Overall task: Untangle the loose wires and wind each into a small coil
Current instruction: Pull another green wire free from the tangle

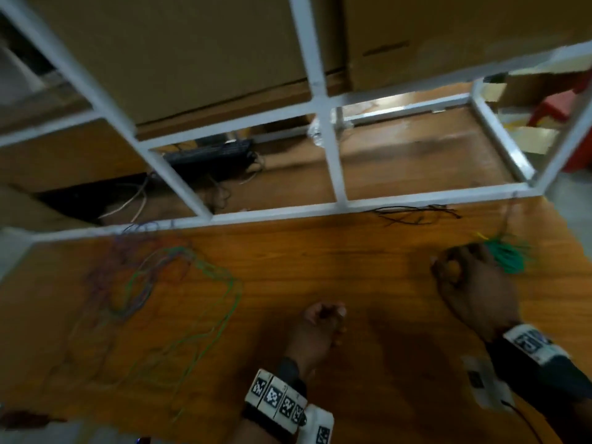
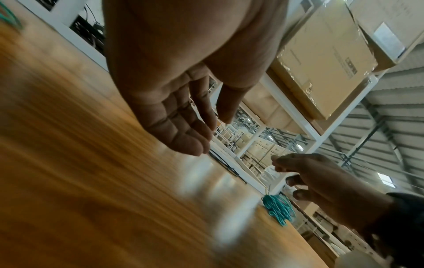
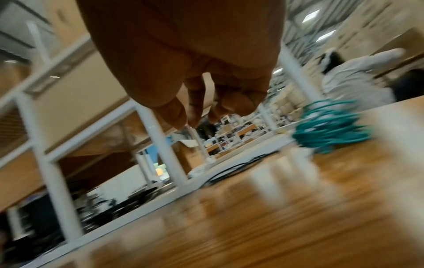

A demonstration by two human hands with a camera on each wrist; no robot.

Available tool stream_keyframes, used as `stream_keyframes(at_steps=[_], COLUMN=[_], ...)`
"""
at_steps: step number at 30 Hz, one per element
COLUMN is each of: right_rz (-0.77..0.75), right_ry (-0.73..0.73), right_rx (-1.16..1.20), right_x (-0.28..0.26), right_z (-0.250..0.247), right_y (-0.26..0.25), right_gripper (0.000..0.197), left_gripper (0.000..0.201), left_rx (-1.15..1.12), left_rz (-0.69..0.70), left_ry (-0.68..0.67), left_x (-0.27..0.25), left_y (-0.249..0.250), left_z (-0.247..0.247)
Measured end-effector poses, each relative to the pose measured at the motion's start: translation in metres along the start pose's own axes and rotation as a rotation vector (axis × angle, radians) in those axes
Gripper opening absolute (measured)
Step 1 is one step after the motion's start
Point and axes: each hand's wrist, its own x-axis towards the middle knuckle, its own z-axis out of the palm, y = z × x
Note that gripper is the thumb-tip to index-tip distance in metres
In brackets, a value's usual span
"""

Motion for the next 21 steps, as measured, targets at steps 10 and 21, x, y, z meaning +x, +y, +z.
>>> stream_keyframes(at_steps=[10, 21], right_rz=[-0.253, -0.292], right_ry=[-0.388, -0.593], right_rx=[0.201, 0.142], right_x=[-0.054, -0.067], right_z=[0.161, 0.287], right_y=[-0.225, -0.374], right_gripper=[0.017, 0.018], left_gripper=[0.01, 0.023], left_rx=[-0.001, 0.531], left_rz=[0.202, 0.301], left_ry=[0.183, 0.682], left_x=[-0.008, 0.016], left_y=[-0.036, -0.035], left_z=[-0.208, -0.515])
